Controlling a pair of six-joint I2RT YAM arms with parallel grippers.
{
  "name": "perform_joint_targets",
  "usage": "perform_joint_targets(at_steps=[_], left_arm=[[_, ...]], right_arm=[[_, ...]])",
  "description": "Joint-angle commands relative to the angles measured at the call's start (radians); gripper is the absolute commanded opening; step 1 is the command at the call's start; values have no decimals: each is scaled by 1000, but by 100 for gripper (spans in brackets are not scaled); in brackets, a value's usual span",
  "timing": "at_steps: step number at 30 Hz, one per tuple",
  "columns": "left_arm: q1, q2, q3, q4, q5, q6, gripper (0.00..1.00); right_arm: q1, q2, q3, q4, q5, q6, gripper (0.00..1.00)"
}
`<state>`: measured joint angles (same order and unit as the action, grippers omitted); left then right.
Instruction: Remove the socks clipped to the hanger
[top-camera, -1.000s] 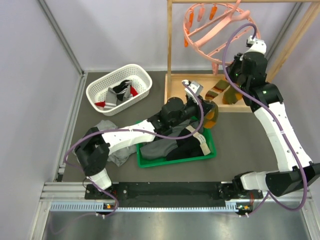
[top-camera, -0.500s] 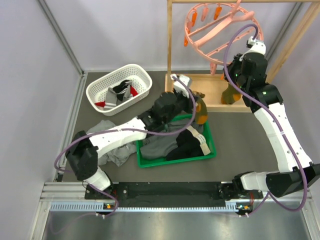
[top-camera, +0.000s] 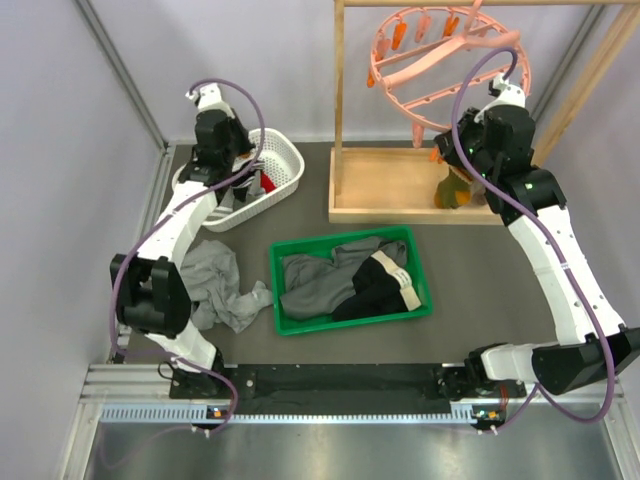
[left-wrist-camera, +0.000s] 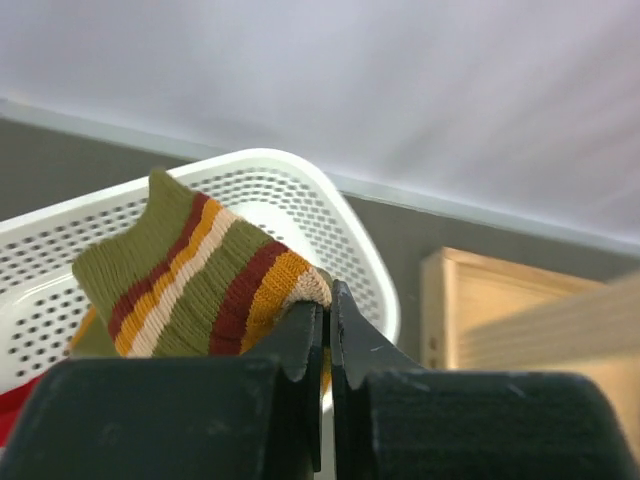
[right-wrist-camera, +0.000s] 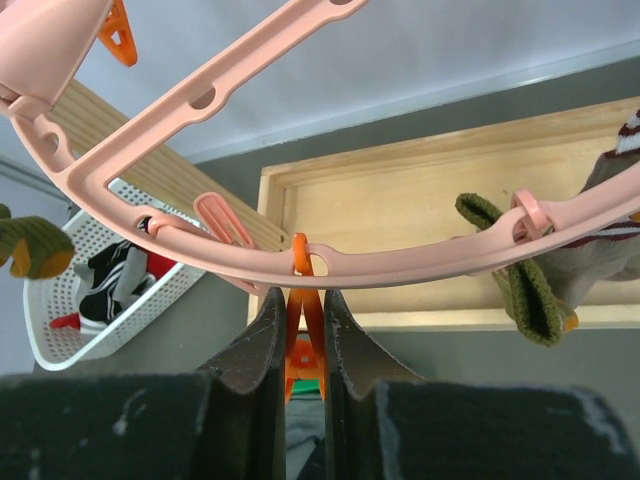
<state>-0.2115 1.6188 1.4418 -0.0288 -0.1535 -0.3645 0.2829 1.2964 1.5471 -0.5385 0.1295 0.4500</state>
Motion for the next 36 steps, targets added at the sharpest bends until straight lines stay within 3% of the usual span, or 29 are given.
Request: perform_joint_targets(at_steps=[1, 9, 11, 14, 15, 19, 22, 29, 33, 36], left_arm=[[99, 91, 39, -33, 19, -40, 0], [166, 220, -36, -54, 80, -131, 1], [166, 254, -32, -75, 66, -131, 11], [166, 262, -9, -105, 104, -103, 43], [164, 235, -11, -99, 117, -85, 58], [164, 130, -29, -39, 147, -57, 82], [158, 55, -29, -22, 173, -39, 92], [74, -100, -164, 159, 385, 1, 94], [-136, -172, -239, 231, 343, 87, 94], [-277, -213, -329, 375, 303, 87, 93]], right_arm=[[-8, -34, 39, 54, -45, 12, 5], [-8, -42, 36, 57, -71, 4, 7], [-7, -42, 36, 58, -76, 6, 7], [-8, -45, 36, 64, -103, 22, 7], [-8, -48, 33, 67, -122, 33, 7], [-8, -46, 37, 80, -126, 64, 7], [-8, -48, 41, 89, -131, 96, 6], [-7, -45, 54, 103, -177, 157, 4], [-7, -46, 54, 121, -205, 194, 3], [-7, -48, 50, 137, -220, 226, 2]])
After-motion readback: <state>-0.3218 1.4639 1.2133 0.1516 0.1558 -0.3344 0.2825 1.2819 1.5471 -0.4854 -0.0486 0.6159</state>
